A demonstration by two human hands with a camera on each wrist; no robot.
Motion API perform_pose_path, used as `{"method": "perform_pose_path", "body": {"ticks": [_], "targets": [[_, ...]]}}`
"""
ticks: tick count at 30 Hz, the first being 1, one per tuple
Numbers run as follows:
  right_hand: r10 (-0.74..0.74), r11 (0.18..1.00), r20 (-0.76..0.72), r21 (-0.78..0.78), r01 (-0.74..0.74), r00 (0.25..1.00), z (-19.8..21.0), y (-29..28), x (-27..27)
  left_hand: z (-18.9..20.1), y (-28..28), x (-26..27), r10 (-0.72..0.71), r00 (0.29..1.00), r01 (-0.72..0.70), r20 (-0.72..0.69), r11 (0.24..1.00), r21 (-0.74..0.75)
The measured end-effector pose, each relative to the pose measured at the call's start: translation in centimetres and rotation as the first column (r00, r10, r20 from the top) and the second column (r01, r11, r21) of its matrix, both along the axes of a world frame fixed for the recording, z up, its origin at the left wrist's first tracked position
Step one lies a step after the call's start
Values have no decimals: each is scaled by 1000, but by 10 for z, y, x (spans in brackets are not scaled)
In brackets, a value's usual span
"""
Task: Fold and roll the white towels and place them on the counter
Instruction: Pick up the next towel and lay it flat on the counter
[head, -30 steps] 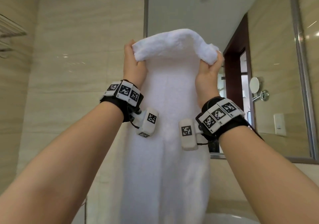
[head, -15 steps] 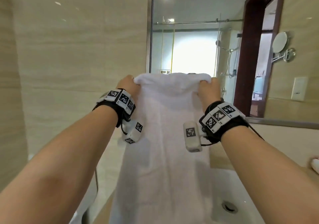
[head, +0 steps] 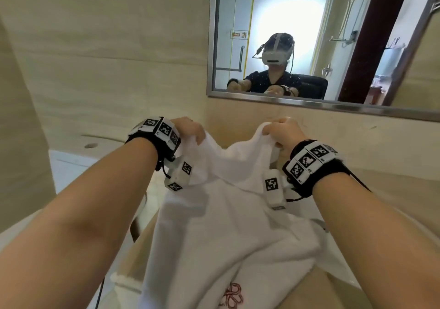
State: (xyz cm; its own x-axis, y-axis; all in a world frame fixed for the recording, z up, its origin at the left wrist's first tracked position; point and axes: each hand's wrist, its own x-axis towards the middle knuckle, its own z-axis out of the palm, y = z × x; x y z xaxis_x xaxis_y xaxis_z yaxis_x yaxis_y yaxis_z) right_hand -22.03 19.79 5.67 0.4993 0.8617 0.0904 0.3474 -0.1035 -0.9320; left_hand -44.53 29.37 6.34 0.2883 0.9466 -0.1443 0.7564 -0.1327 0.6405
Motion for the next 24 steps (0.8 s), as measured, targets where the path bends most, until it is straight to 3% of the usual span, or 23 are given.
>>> {"method": "perform_pose_path", "body": {"ticks": [3,6,8,9,11,12,16,18,20,24], "targets": [[6,1000,-22,-16,-6,1000,-4,6,-6,-3,-13,2,-65,990,88,126,979,-184],[3,1000,-32,17,-3,999,-8,10,-8,-4,-24,5,-107,980,144,166,963,-227],[29,997,-23,73,-27,999,-9,12,-10,-10,-17,8,-158,985,168,66,966,-197],[58,993,-20,99,-56,998,-9,13,-12,-13,-15,9,-187,980,174,-70,972,-156],[124,985,18,121,-125,992,-11,14,-15,-17,-16,12,-223,921,199,-319,974,-106],[146,980,37,129,-150,989,-11,15,-17,-18,-19,14,-255,892,229,-374,967,-113],[162,970,94,169,-176,982,-11,15,-16,-16,-26,17,-422,764,343,-489,906,-247],[142,976,248,124,-177,958,-11,15,-12,-14,-24,12,-440,767,346,-467,896,-277],[80,991,417,65,-117,906,-13,17,-5,-10,-17,6,-353,819,313,-453,936,-163],[-81,996,618,13,93,782,-20,20,5,-1,6,-10,-61,927,161,-371,956,245]]}}
